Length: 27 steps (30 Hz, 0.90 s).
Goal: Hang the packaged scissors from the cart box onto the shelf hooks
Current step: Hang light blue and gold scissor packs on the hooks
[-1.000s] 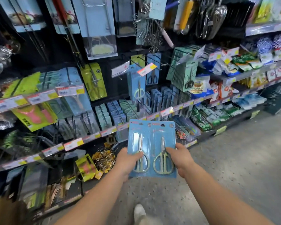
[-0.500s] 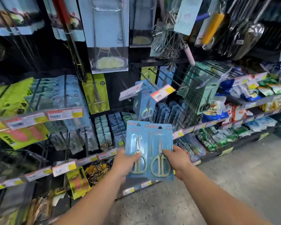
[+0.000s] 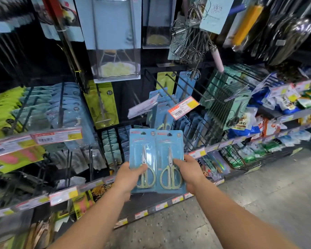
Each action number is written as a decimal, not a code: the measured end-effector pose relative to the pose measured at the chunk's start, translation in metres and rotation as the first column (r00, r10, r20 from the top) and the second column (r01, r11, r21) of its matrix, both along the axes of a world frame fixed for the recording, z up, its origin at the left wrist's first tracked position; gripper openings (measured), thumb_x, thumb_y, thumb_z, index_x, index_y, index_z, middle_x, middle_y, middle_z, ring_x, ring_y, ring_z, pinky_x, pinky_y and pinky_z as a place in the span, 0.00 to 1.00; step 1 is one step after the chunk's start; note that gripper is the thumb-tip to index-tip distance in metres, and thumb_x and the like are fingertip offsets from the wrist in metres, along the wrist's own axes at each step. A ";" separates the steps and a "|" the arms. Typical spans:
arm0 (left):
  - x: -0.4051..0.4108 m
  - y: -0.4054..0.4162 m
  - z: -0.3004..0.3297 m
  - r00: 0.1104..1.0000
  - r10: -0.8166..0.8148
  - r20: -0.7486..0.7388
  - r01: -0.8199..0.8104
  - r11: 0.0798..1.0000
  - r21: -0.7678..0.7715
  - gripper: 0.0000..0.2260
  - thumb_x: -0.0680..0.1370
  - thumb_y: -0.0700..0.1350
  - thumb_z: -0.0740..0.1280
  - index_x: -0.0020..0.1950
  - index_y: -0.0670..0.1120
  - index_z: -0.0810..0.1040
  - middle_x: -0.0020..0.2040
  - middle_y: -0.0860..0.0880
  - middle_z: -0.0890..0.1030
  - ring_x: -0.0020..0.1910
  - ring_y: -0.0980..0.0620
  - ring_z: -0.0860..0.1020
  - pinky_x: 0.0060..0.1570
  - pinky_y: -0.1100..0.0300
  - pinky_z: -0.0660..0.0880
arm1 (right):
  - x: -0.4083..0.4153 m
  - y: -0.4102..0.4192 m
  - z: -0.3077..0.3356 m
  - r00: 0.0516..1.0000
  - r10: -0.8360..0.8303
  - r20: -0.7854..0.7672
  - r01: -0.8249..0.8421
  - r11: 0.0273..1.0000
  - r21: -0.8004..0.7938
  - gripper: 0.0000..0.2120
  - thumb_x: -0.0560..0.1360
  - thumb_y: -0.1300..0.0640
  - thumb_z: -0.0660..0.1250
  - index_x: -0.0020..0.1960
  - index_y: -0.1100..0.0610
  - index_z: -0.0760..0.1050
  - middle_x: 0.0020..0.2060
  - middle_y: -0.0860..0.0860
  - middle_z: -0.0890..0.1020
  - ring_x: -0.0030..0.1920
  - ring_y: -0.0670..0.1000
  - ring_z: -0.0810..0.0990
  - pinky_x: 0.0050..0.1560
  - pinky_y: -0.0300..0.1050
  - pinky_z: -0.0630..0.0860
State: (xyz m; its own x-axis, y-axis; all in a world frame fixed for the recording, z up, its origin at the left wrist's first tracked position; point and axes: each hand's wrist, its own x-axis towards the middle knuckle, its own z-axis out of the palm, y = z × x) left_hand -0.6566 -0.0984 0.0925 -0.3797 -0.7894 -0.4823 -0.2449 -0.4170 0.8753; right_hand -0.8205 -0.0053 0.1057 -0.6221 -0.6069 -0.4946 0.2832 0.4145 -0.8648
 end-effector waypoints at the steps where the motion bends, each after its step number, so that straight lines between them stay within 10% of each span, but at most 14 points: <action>1: -0.001 -0.002 0.000 1.000 0.025 -0.018 -0.025 1.000 0.017 0.17 0.75 0.49 0.74 0.61 0.45 0.77 0.52 0.50 0.82 0.49 0.53 0.79 0.50 0.55 0.73 | -0.001 -0.002 0.003 1.000 0.004 0.007 -0.004 1.000 -0.015 0.09 0.75 0.56 0.67 0.55 0.54 0.80 0.48 0.54 0.86 0.52 0.61 0.83 0.56 0.63 0.79; 6: -0.009 -0.007 0.009 0.993 0.082 -0.084 -0.076 0.995 0.068 0.21 0.76 0.57 0.71 0.61 0.44 0.73 0.61 0.54 0.76 0.64 0.49 0.73 0.70 0.42 0.65 | -0.012 -0.014 0.012 1.000 -0.023 -0.018 0.021 0.995 -0.101 0.23 0.77 0.45 0.66 0.66 0.58 0.72 0.62 0.52 0.78 0.63 0.57 0.76 0.68 0.58 0.71; 11: -0.021 -0.011 0.009 0.982 0.175 -0.078 -0.166 0.980 0.107 0.39 0.75 0.59 0.71 0.78 0.43 0.59 0.77 0.45 0.64 0.74 0.41 0.64 0.71 0.38 0.61 | -0.028 -0.025 0.019 0.998 -0.007 -0.068 -0.004 0.985 -0.173 0.16 0.79 0.50 0.65 0.56 0.63 0.75 0.58 0.64 0.78 0.60 0.67 0.74 0.65 0.65 0.71; 17: -0.040 -0.012 -0.001 0.950 0.289 -0.118 -0.271 0.951 0.151 0.51 0.64 0.66 0.75 0.78 0.46 0.59 0.76 0.46 0.67 0.71 0.41 0.68 0.70 0.34 0.62 | -0.059 -0.036 0.020 0.995 0.013 -0.095 -0.033 0.976 -0.214 0.13 0.79 0.55 0.65 0.36 0.51 0.71 0.27 0.43 0.71 0.33 0.48 0.66 0.36 0.44 0.64; 27: -0.067 -0.001 0.011 0.925 0.364 -0.107 -0.337 0.918 0.207 0.34 0.75 0.57 0.72 0.74 0.41 0.66 0.64 0.49 0.73 0.72 0.41 0.67 0.70 0.40 0.61 | -0.086 -0.056 0.008 0.983 0.119 -0.138 -0.145 0.969 -0.201 0.11 0.78 0.50 0.66 0.51 0.58 0.77 0.49 0.52 0.83 0.47 0.51 0.79 0.53 0.48 0.74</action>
